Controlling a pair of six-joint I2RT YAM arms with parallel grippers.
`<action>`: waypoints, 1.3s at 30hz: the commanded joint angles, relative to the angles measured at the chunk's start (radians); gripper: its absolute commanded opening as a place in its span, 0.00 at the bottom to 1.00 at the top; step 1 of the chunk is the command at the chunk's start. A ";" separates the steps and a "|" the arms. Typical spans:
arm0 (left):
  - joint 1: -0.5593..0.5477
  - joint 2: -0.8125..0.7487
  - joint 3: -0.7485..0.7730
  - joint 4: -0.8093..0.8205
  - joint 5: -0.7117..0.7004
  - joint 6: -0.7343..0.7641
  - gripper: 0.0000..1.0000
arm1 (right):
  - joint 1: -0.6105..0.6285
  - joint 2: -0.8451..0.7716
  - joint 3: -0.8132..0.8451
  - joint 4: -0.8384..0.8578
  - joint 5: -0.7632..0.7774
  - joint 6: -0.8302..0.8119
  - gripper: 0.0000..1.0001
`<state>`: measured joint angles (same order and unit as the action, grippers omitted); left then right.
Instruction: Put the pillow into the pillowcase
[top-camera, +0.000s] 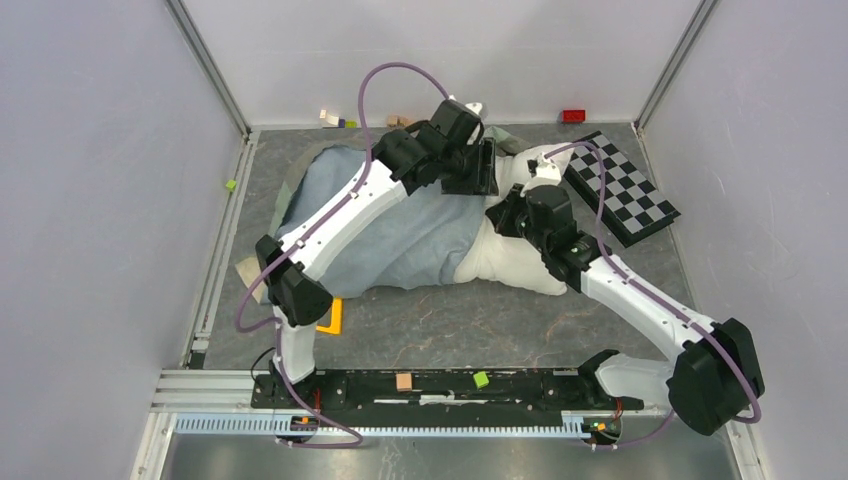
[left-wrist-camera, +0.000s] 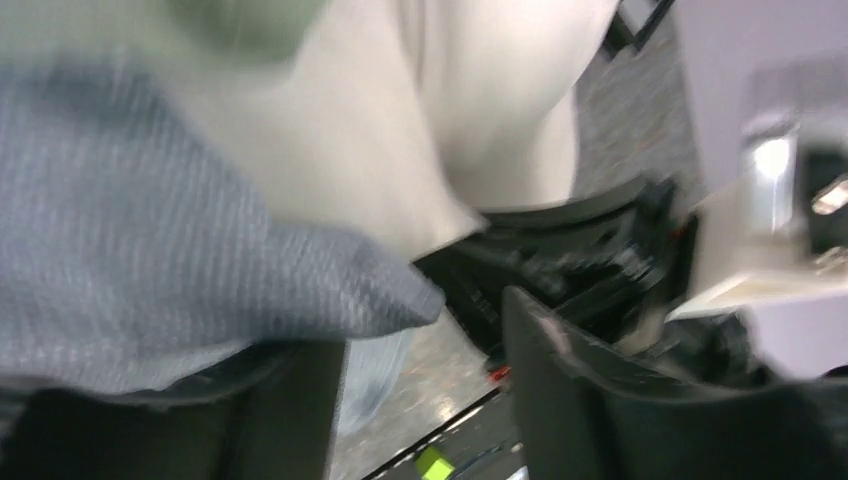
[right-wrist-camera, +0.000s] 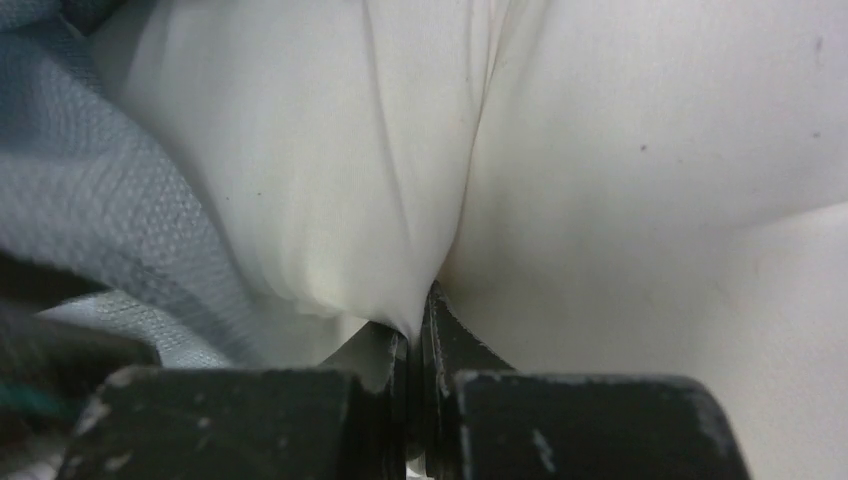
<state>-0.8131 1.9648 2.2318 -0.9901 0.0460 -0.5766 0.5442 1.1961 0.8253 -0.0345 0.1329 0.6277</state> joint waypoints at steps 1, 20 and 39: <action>-0.053 -0.207 -0.194 0.080 -0.158 0.042 0.72 | -0.056 0.013 -0.039 0.055 -0.023 0.075 0.00; -0.170 -0.316 -0.674 0.281 -0.638 -0.008 0.55 | -0.082 0.048 0.034 0.038 -0.032 0.085 0.00; -0.065 -0.235 -0.265 0.202 -0.004 -0.005 0.02 | -0.043 -0.007 -0.059 0.124 0.000 0.151 0.00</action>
<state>-0.9821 1.8305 2.1174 -0.9234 -0.0727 -0.4969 0.4721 1.1961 0.7540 0.0246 0.1555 0.7742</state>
